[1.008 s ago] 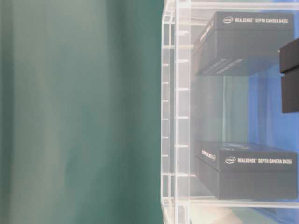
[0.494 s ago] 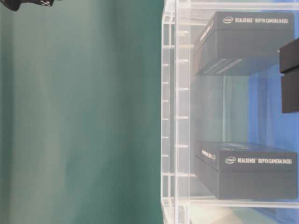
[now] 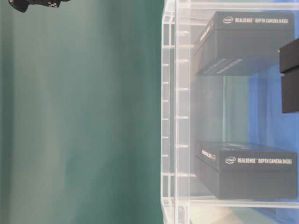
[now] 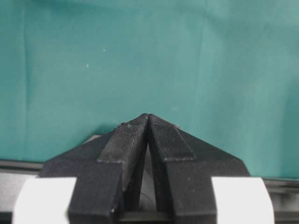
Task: Take the box out of the case with the right arm.
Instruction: 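Move the right gripper over the left black box in the case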
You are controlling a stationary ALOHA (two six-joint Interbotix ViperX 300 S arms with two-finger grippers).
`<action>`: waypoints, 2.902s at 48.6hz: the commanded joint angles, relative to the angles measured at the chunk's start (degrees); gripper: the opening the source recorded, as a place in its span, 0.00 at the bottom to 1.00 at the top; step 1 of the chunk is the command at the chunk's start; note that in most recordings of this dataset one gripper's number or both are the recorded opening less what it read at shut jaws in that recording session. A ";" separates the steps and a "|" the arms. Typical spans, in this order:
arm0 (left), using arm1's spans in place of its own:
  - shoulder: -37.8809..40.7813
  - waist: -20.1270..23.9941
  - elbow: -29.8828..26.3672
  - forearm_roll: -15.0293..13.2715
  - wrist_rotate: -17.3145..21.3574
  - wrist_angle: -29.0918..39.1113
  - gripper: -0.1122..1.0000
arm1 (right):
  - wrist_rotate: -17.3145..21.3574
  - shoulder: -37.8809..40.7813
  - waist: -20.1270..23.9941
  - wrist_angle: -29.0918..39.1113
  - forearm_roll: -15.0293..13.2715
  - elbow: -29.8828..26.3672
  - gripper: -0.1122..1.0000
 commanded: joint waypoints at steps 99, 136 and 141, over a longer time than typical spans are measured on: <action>-2.55 -0.09 0.53 0.18 0.18 -0.18 0.12 | 2.11 46.23 6.50 -2.37 2.29 -55.11 0.92; -2.55 -0.09 0.44 0.18 0.09 0.70 0.12 | 3.52 46.32 6.42 -4.13 1.41 -55.11 0.95; -2.55 -0.09 0.44 0.18 0.09 0.70 0.12 | 4.04 46.41 6.42 -4.13 1.41 -55.11 0.95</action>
